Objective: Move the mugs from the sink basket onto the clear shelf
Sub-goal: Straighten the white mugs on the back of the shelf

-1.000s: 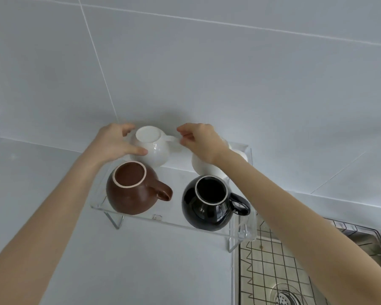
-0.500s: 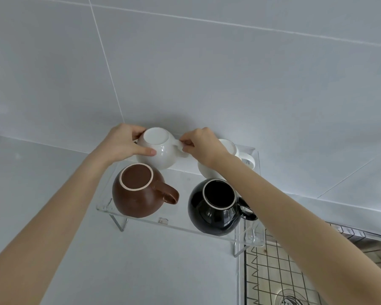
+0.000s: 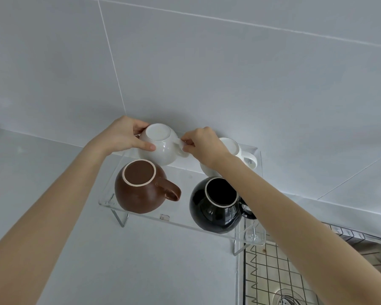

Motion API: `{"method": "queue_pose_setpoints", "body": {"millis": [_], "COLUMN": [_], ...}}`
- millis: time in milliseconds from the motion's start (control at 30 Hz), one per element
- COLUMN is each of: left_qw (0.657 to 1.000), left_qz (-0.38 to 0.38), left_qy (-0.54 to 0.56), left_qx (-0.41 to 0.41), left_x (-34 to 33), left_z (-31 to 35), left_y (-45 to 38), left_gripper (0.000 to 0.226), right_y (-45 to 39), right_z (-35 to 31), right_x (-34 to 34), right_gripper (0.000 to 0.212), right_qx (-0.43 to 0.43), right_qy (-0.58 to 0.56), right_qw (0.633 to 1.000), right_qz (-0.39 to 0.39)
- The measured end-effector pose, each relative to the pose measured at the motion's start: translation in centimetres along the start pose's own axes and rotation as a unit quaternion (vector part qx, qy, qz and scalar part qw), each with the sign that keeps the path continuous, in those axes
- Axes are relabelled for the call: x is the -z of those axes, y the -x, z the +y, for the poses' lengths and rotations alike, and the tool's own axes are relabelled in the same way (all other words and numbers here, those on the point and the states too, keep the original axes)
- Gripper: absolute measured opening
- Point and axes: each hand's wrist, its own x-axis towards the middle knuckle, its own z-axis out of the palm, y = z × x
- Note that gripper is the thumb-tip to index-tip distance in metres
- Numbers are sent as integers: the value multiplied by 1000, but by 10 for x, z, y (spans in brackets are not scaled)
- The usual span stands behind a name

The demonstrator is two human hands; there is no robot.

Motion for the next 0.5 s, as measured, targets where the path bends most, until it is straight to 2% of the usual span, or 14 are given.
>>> {"method": "queue_pose_setpoints", "body": {"millis": [300,500], "left_qw": [1000,998], "left_qz": [8,21], "left_qy": [19,50], "left_qx": [-3,-13], "left_x": [-4,-8], "left_z": [-4,-7], "left_y": [1,5], "left_gripper": [56,58], "right_y": [1,2], "right_z": [1,1], "right_x": [-2,-5], "right_gripper": [13,35], "right_qx": [2,-8], "right_qy": [17,25], "right_qw": [1000,1000], "right_qz": [-1,-6]}}
